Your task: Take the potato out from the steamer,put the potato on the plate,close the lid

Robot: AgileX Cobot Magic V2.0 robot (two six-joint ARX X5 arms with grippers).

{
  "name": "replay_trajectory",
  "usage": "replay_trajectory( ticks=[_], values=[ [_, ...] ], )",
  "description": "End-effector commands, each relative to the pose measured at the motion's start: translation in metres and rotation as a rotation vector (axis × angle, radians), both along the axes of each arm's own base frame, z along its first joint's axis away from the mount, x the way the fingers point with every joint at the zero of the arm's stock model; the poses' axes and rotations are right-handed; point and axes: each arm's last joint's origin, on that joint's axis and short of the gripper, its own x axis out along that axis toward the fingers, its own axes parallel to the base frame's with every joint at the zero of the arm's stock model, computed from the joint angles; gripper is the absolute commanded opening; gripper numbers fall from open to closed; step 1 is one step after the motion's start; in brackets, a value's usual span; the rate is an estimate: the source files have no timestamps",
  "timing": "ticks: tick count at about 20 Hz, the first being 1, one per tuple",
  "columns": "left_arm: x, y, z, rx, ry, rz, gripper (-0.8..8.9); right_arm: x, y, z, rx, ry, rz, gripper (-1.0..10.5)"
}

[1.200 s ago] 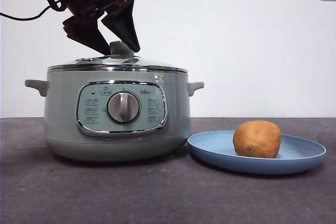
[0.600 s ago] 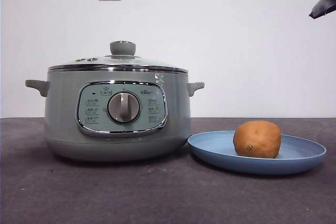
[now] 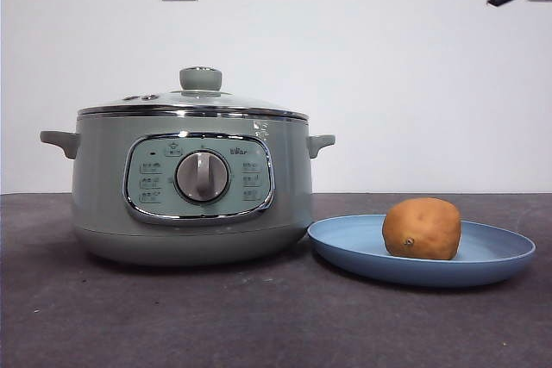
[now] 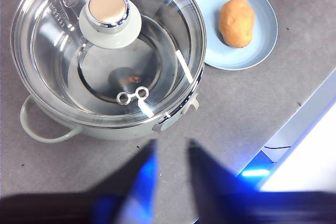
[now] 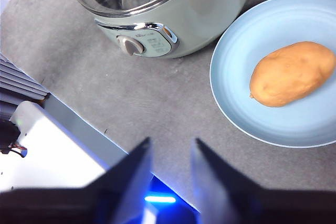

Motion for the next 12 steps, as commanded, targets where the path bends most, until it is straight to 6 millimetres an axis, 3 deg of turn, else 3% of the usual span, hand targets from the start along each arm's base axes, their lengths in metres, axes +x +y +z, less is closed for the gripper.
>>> replay_trajectory(
  ticks=[1, 10, 12],
  values=[
    [-0.0018, -0.0001, -0.0015, 0.005, 0.027, 0.0, -0.04, 0.0004, 0.0003, -0.0002, -0.006, -0.007, 0.006, 0.0],
    [-0.0015, -0.0004, -0.0013, 0.006, 0.021, -0.001, -0.04, 0.0003, 0.0002, -0.0004, -0.007, -0.005, 0.006, 0.0],
    [-0.0002, 0.0018, 0.0037, -0.005, -0.049, 0.002, -0.04, 0.0003, 0.0002, -0.0004, -0.007, -0.005, 0.006, 0.0]
  ],
)
